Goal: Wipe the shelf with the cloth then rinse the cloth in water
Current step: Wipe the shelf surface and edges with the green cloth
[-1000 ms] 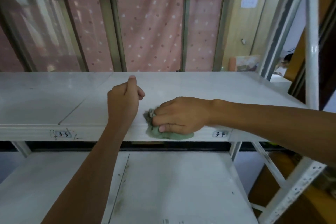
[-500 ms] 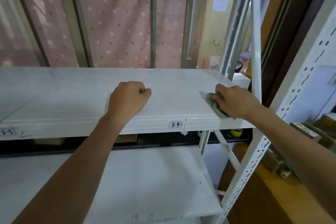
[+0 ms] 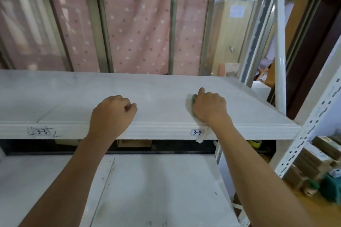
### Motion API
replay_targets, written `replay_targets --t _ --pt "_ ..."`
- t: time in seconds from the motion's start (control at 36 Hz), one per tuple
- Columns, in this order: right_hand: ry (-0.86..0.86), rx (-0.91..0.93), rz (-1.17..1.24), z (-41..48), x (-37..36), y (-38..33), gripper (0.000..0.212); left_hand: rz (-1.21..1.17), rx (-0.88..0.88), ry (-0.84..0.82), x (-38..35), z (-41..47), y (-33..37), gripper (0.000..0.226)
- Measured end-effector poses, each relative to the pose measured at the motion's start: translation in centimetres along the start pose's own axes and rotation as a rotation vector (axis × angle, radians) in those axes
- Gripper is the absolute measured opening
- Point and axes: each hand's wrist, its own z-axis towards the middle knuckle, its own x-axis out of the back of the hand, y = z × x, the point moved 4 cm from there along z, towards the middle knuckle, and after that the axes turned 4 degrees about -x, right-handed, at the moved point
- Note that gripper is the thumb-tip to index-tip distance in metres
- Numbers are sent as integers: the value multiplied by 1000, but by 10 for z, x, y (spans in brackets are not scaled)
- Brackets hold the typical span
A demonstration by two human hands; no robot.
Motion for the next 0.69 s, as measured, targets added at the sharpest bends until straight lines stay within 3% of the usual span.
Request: replay_targets --t 0.19,0.28,0.5,0.61,0.69 --pt "-88 169 5 11 1 -125 31 69 8 -15 31 -19 -56 45" --pt "-51 317 54 -2 8 -175 31 103 19 -23 43 -26 -80 48" --pt "5 734 299 -90 37 -271 23 3 -44 194 80 -39 -116 51" --pt "-54 655 530 -85 51 -262 23 -90 124 188 85 -38 -143 56" --pt "-5 572 511 -73 56 -228 23 -160 191 129 84 -39 -144 56"
